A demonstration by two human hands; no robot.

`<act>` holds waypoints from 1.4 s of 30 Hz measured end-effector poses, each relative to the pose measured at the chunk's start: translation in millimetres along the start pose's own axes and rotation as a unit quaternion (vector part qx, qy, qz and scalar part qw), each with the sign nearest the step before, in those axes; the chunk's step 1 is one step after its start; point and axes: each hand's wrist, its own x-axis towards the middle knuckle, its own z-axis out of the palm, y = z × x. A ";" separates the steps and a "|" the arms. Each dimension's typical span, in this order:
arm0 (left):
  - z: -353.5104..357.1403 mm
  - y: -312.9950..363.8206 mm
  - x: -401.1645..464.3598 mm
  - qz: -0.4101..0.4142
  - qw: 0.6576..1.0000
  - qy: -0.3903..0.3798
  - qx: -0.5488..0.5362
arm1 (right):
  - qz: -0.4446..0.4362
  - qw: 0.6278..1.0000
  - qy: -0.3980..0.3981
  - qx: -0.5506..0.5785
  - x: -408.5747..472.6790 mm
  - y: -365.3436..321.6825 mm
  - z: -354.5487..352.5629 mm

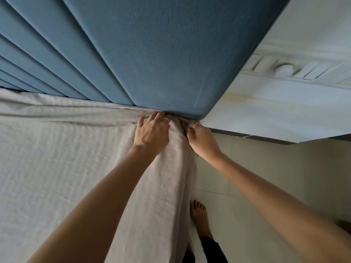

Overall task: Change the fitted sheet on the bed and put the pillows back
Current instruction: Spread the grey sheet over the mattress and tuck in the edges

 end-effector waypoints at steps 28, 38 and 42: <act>15.7 -115.6 -129.0 -0.434 0.887 0.044 -0.153 | -0.296 0.893 -0.008 -0.339 6.7 -139.2 17.2; 36.5 -141.2 -175.4 -0.601 0.732 -0.051 -0.317 | -0.340 0.838 -0.037 -0.426 53.7 -229.7 90.9; 41.7 -141.4 -176.0 -0.588 0.731 -0.051 -0.342 | -0.323 0.834 -0.050 -0.444 64.9 -242.3 113.7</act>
